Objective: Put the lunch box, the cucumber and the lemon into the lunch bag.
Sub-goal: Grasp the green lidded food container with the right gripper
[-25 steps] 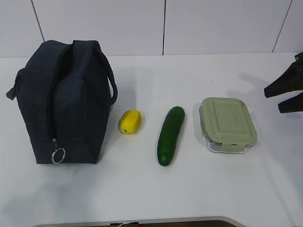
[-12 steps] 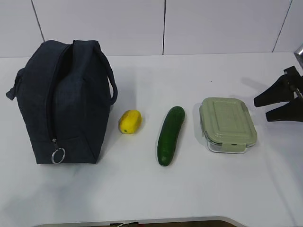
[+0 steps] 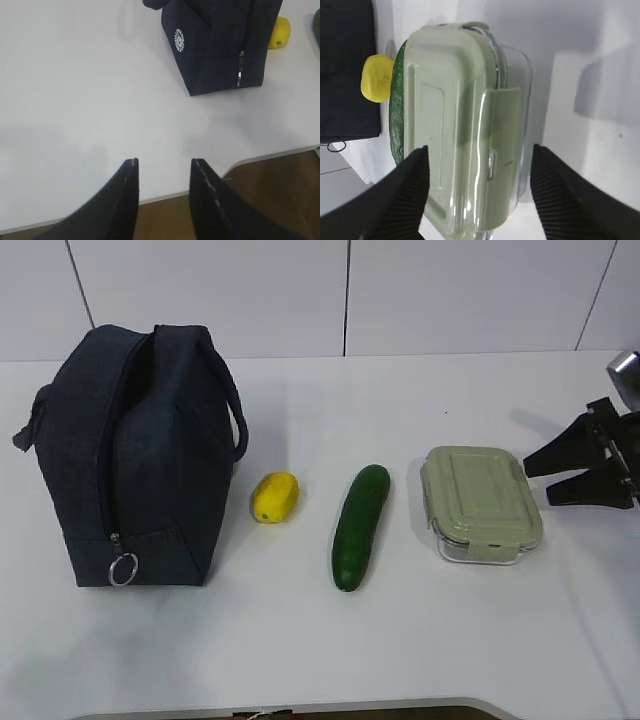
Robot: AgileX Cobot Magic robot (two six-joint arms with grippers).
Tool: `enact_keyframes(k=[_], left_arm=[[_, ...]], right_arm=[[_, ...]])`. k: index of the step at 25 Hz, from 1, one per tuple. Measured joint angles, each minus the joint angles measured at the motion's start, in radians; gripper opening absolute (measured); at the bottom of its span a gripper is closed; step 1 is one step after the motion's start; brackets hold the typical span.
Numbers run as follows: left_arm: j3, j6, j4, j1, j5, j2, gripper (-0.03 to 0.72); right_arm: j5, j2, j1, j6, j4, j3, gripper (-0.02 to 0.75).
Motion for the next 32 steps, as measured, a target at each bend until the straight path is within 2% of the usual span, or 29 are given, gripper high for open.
enact_keyframes(k=[16,32], left_arm=[[0.000,0.000,-0.002,0.000,0.000,0.000,0.242],[0.000,0.000,-0.002,0.000,0.000,0.000,0.242]], right_arm=[[-0.012,0.050,0.085,-0.051,0.033,0.000,0.507],[-0.013,0.071,0.088,-0.074,0.071,0.000,0.508]])
